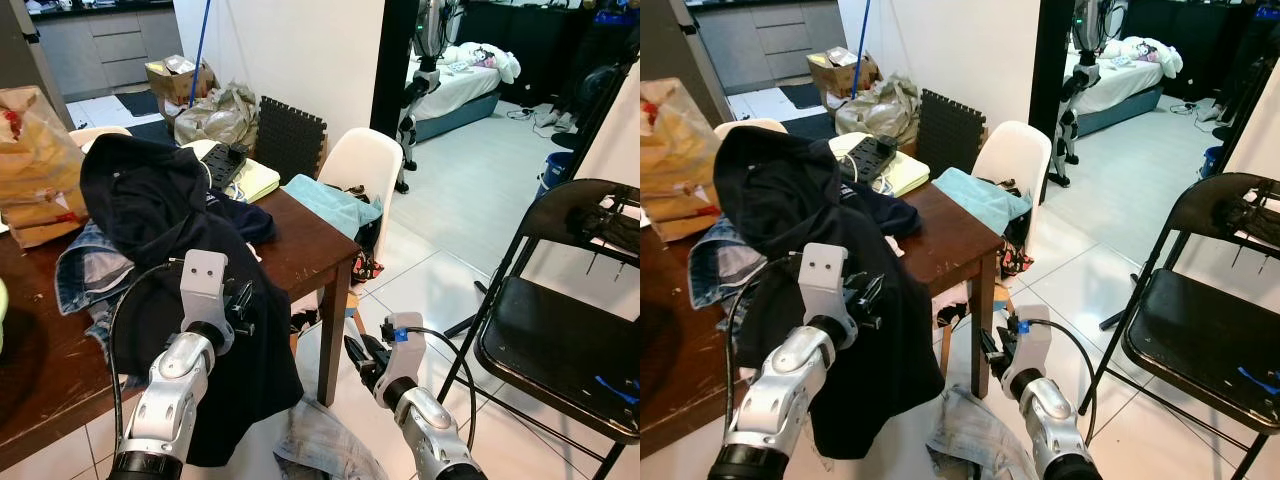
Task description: Hang hanger
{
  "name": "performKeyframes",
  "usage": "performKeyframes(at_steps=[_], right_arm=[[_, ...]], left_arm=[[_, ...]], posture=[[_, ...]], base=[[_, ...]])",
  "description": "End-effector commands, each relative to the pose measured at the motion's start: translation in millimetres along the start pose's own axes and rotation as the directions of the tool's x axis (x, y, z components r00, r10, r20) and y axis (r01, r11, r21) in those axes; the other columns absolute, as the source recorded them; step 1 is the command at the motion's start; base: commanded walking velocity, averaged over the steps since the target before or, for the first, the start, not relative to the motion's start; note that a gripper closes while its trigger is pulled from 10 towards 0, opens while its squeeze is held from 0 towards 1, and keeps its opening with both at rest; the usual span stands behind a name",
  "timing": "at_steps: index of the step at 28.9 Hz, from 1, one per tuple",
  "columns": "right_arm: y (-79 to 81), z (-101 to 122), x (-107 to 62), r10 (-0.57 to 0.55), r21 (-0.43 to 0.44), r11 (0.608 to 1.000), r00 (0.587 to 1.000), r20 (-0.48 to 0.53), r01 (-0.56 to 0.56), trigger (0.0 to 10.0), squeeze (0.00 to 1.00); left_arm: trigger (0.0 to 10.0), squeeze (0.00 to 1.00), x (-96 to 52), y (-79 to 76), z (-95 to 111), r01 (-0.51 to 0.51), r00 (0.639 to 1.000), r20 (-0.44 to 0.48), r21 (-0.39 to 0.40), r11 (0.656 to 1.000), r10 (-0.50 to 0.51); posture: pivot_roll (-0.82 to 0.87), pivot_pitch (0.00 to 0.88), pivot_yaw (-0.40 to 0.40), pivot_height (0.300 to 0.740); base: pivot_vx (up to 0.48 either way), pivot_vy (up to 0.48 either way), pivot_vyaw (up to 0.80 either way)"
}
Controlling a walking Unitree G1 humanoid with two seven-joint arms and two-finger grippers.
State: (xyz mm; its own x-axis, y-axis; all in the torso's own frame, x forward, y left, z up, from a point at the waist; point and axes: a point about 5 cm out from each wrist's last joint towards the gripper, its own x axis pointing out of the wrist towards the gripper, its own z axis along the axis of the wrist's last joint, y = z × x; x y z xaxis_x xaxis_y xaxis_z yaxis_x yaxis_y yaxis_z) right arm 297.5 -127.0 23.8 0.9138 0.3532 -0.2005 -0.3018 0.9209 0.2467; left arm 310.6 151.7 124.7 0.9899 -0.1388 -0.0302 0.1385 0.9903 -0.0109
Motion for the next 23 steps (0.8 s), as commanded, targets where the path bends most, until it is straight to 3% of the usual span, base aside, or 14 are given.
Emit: performKeyframes(at_steps=[1, 13, 23], right_arm=[[1.2, -0.1, 1.0, 0.000, 0.005, 1.000, 1.000, -0.005, 0.000, 10.0, 0.00], [-0.2, 1.1, 1.8, -0.007, 0.024, 1.000, 1.000, -0.006, 0.007, 10.0, 0.00], [2.6, 0.0, 3.4, 0.017, 0.013, 1.000, 1.000, -0.025, -0.017, 10.0, 0.00]], left_arm=[[10.0, 0.00, 1.1, -1.1, 2.6, 0.008, 1.000, 0.002, -0.005, 1.000, -0.008], [10.0, 0.00, 0.2, -2.7, 1.1, 0.016, 1.000, -0.003, -0.005, 1.000, -0.016], [10.0, 0.00, -8.1, 3.3, -13.3, -0.041, 0.998, -0.047, -0.038, 0.998, 0.039]], posture=[[0.05, 0.011, 0.007, 0.740], [0.05, 0.000, 0.005, 0.740], [0.07, 0.000, -0.002, 0.740]], base=[[-0.247, 0.000, 0.00], [-0.040, 0.000, 0.00], [0.000, 0.000, 0.00]])
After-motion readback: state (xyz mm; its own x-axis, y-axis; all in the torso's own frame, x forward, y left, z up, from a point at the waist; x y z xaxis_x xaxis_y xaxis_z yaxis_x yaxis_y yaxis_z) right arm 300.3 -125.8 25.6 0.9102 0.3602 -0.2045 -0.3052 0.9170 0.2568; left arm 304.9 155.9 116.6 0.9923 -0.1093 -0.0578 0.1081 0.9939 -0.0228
